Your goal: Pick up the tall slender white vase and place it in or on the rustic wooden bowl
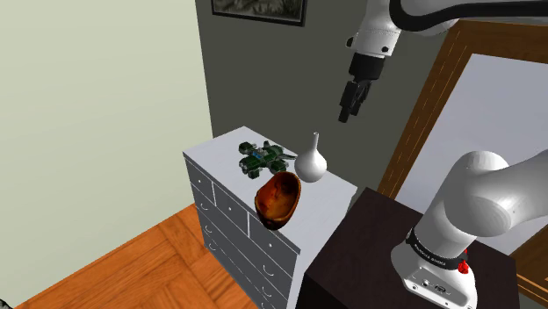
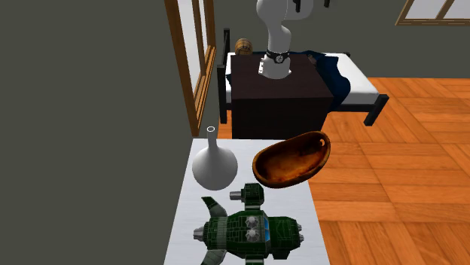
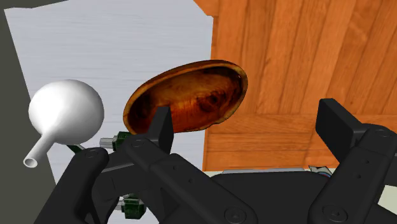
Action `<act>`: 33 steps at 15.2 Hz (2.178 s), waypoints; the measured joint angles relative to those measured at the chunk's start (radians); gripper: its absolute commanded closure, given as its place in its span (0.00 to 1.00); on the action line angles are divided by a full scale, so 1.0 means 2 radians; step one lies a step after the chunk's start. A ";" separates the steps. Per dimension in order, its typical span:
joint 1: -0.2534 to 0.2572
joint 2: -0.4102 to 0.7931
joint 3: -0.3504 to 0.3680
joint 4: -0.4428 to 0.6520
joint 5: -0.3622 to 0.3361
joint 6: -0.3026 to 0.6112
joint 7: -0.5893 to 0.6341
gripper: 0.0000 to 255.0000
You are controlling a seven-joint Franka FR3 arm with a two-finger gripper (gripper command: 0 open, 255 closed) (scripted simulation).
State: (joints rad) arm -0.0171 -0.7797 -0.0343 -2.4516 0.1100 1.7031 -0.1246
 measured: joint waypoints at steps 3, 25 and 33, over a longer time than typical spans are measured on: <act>-0.004 0.016 -0.007 -0.002 -0.006 0.016 -0.009 0.00; -0.053 0.368 -0.114 0.109 -0.027 0.238 -0.143 0.00; -0.079 0.514 -0.129 0.216 0.008 0.267 -0.190 0.00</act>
State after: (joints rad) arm -0.1748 0.2481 -0.2916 -2.0193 0.1258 2.2374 -0.5045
